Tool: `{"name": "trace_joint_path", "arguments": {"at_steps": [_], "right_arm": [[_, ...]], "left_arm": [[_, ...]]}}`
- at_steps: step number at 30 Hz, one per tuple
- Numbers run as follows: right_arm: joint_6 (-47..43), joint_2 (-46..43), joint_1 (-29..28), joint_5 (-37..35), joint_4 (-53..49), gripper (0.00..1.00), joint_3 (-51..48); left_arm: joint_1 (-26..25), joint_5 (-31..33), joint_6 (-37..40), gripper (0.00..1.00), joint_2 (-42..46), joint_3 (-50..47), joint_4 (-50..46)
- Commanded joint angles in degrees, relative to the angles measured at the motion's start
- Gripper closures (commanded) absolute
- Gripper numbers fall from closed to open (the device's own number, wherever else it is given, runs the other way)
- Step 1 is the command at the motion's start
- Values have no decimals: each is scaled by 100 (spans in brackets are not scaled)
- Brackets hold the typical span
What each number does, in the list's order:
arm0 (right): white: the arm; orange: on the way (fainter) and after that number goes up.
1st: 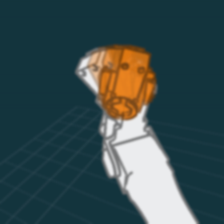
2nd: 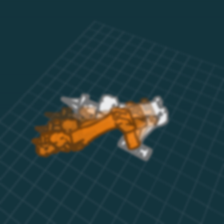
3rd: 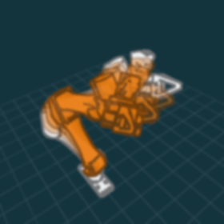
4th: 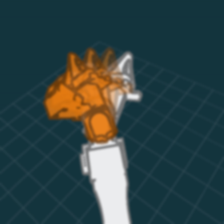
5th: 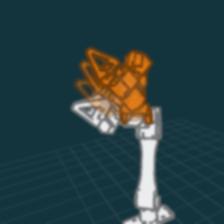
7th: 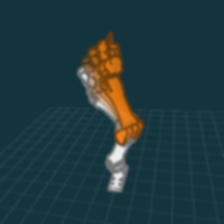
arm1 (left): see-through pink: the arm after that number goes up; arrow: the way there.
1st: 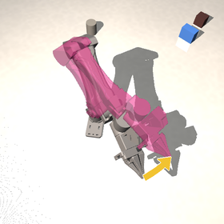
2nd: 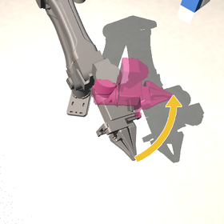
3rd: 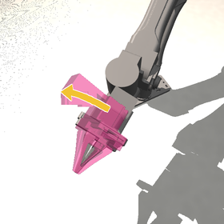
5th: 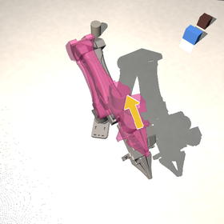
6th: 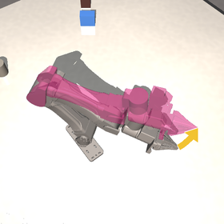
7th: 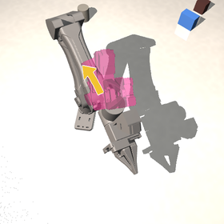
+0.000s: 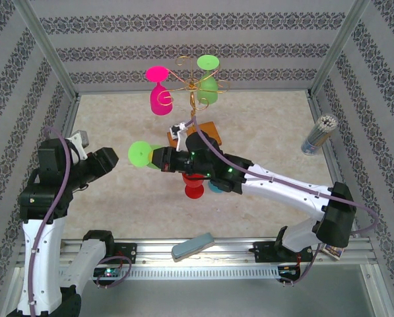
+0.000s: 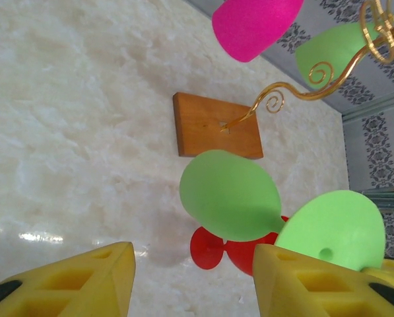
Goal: Take the wine glass off the wine glass rack
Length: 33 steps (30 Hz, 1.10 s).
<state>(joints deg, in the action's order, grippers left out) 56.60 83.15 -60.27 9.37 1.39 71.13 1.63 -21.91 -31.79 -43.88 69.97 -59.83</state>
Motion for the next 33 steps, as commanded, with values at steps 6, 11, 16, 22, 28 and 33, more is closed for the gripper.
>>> {"name": "trace_joint_path", "arguments": {"at_steps": [6,11,16,22,28,33], "right_arm": [[-1754,303,-410,-770,-167,100,79],[-2532,552,-653,-1189,-117,100,-28],[-3458,907,-1071,-1870,-42,100,42],[-4361,1368,-1479,-2637,121,100,129],[-4829,1589,-1764,-3355,237,100,131],[-5379,1581,-1975,-4145,624,100,-76]], "left_arm": [[92,108,187,49,194,-398,-426],[92,8,193,49,266,-648,-488],[92,33,342,49,249,-753,-627],[92,-3,407,48,201,-870,-661],[98,-175,470,49,88,-1028,-678],[92,-292,469,48,30,-1129,-674]]}}
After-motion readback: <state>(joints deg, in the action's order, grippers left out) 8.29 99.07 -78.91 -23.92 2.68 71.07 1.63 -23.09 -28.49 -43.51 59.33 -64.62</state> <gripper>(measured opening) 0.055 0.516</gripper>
